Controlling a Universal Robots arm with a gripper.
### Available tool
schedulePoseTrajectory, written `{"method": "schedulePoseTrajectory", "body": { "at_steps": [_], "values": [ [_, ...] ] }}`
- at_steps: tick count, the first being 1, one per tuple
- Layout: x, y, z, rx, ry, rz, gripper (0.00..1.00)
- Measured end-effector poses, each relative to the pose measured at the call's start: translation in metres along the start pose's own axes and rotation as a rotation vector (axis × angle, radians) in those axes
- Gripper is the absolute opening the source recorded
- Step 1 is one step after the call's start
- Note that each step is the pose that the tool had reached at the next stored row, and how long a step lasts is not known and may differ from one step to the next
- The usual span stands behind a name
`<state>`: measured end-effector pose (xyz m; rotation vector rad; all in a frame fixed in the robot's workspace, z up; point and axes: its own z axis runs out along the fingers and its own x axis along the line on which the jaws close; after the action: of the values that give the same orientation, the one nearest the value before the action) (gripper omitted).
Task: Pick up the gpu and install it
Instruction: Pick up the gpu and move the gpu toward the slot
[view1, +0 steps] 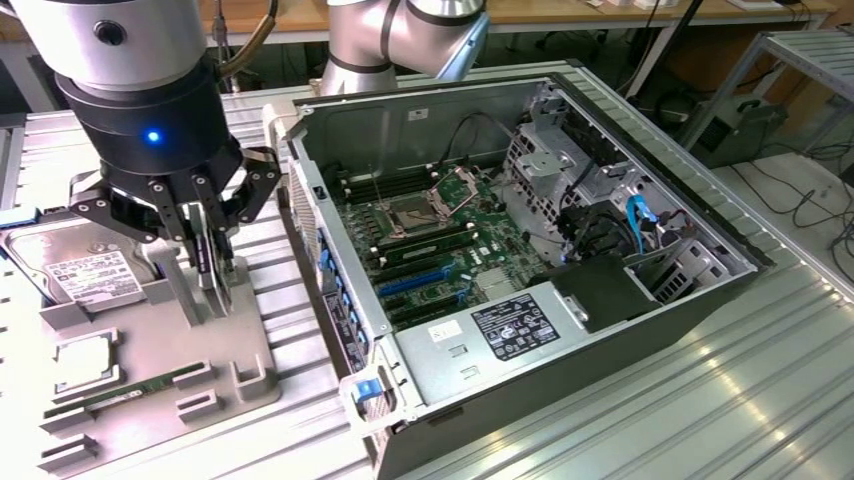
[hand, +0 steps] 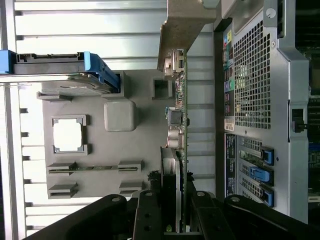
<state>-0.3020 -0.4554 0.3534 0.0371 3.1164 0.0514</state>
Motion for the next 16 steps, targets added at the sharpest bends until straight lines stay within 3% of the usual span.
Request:
{"method": "schedulePoseTrajectory", "body": {
  "at_steps": [16],
  "values": [
    [0.0, 0.0005, -0.0154, -0.0001, 0.0, 0.0, 0.28]
  ]
}}
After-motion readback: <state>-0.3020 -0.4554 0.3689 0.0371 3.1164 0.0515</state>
